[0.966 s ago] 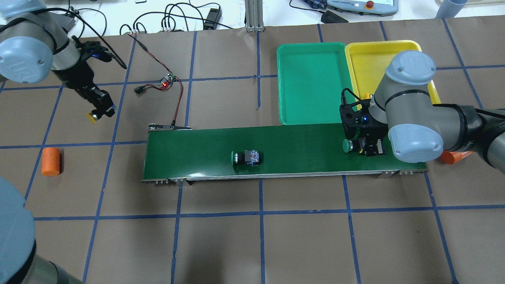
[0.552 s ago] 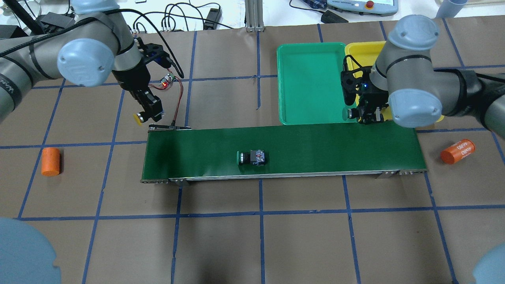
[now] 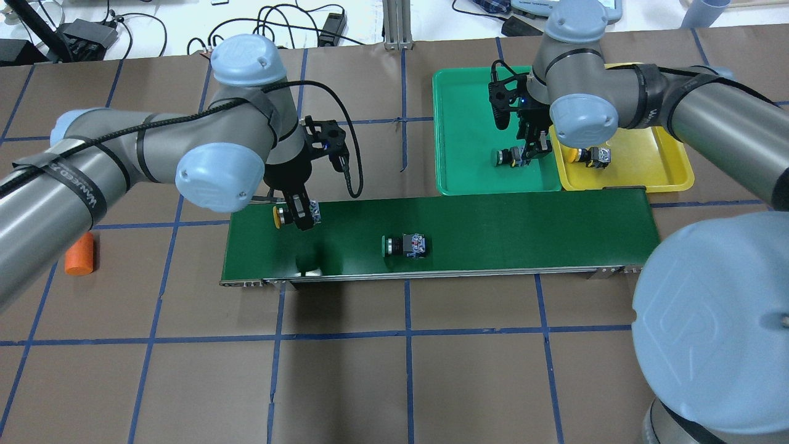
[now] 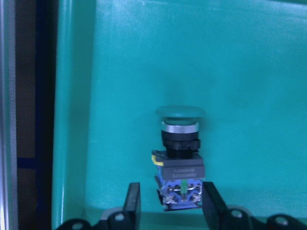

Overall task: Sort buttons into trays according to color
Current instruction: 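Release the green button into the green tray while the left lowers a yellow button, then move the right gripper back over the belt end while the left releases and withdraws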

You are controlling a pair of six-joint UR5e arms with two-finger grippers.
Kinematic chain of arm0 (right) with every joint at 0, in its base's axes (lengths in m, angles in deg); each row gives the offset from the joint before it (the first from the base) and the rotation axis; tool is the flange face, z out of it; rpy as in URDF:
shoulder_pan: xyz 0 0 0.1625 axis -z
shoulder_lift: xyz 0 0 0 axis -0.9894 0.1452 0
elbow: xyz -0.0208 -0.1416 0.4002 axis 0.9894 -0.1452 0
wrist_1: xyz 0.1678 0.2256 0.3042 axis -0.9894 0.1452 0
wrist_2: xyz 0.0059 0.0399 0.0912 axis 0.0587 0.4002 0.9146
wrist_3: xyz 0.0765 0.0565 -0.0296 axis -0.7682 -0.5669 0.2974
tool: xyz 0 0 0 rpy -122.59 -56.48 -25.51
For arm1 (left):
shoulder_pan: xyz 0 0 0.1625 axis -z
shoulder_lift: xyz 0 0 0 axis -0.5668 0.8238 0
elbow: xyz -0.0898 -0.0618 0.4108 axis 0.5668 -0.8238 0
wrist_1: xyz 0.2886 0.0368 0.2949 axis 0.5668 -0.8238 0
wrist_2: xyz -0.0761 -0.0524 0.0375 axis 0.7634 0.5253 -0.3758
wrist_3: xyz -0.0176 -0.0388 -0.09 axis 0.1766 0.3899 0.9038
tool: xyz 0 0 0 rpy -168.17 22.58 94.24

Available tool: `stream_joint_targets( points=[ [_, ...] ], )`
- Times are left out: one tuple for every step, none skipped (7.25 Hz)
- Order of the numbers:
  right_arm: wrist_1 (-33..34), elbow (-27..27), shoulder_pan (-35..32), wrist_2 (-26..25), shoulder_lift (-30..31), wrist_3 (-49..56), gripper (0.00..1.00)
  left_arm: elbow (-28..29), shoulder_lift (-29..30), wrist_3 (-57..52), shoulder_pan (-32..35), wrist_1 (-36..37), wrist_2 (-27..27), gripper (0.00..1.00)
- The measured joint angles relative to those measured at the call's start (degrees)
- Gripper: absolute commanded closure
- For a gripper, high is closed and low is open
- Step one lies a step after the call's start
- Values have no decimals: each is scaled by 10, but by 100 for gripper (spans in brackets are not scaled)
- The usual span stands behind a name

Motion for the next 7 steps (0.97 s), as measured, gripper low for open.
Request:
stream_joint_targets(
  points=[
    [-2,-2,-1,1,1,0,0,-29,-3,-41,3,37,1,96],
    [-9,0,1,1,13,1,0,-44,-3,-61,6,54,2,1],
    [-25,12,5,0,41,4,0,-51,-7,-69,7,63,9,0],
    [-37,42,14,0,81,9,0,-55,-14,-72,9,70,21,0],
    [-40,96,30,-1,133,18,0,-58,-20,-74,10,74,31,0],
    [-37,158,54,1,183,31,0,-56,-26,-76,7,76,36,0],
    [-33,211,78,5,219,43,0,-47,-29,-92,-10,76,38,0]
  ],
)
